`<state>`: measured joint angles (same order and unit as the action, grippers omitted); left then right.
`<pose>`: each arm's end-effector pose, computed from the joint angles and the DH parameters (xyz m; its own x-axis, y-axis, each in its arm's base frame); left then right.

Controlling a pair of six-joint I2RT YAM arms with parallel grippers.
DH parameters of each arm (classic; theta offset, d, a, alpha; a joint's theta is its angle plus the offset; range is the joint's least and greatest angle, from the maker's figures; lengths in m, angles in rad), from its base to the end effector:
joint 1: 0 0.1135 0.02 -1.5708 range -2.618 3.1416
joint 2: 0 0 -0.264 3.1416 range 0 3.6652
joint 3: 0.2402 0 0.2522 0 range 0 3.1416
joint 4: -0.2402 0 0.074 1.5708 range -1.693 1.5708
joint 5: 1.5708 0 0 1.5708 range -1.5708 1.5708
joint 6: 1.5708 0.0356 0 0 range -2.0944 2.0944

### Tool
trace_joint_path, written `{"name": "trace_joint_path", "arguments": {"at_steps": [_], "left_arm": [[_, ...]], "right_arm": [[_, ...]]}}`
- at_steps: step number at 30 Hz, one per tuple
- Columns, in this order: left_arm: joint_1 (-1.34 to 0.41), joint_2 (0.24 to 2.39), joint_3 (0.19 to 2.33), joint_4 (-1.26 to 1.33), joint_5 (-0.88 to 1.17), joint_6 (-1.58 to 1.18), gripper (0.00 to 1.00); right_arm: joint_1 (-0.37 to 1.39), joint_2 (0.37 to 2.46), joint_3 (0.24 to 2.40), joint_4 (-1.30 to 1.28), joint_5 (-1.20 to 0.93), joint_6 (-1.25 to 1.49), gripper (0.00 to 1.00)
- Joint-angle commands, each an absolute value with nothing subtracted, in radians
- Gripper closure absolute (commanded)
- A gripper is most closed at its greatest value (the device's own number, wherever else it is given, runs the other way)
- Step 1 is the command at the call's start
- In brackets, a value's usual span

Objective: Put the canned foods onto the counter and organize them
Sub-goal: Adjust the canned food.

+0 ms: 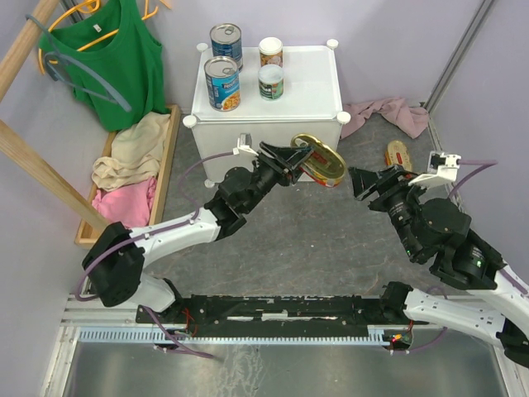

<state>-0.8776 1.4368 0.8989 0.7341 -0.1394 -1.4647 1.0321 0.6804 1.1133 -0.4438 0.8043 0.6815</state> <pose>0.2166 -0.2530 0.3225 -0.6577 -0.7494 -0.0769 0.1953 -0.0710 -0.9782 0.0788 0.0818 0.4357 -0.1466 0.6064 -0.7815 -0.1719 0.7624 0.6238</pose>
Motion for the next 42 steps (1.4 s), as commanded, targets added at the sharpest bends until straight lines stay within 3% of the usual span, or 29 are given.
{"name": "trace_joint_path", "arguments": {"at_steps": [1, 7, 15, 23, 26, 33, 42], "left_arm": [[-0.883, 1.433, 1.003, 0.845, -0.210, -1.461, 0.97], [-0.882, 1.455, 1.045, 0.839, -0.265, -1.447, 0.97], [-0.866, 1.429, 1.078, 0.799, -0.284, -1.420, 0.97], [-0.854, 1.424, 1.105, 0.774, -0.296, -1.413, 0.97], [-0.853, 1.434, 1.135, 0.758, -0.307, -1.405, 0.97], [-0.853, 1.485, 1.214, 0.737, -0.327, -1.395, 0.97], [-0.854, 1.540, 1.279, 0.712, -0.345, -1.398, 0.97]], "right_arm": [[1.033, 0.694, 1.179, -0.519, 0.873, 0.785, 0.28], [1.028, 0.719, 1.194, -0.478, 0.887, 0.835, 0.31], [0.952, 0.904, 1.411, -0.474, 0.765, 0.738, 0.32], [0.619, 1.098, 1.634, -0.550, 0.408, 0.791, 0.31], [0.412, 1.172, 1.683, -0.556, 0.201, 0.885, 0.31], [0.065, 1.184, 1.528, -0.385, -0.251, 1.174, 0.27], [-0.023, 1.104, 1.287, -0.191, -0.478, 1.336, 0.23]]}}
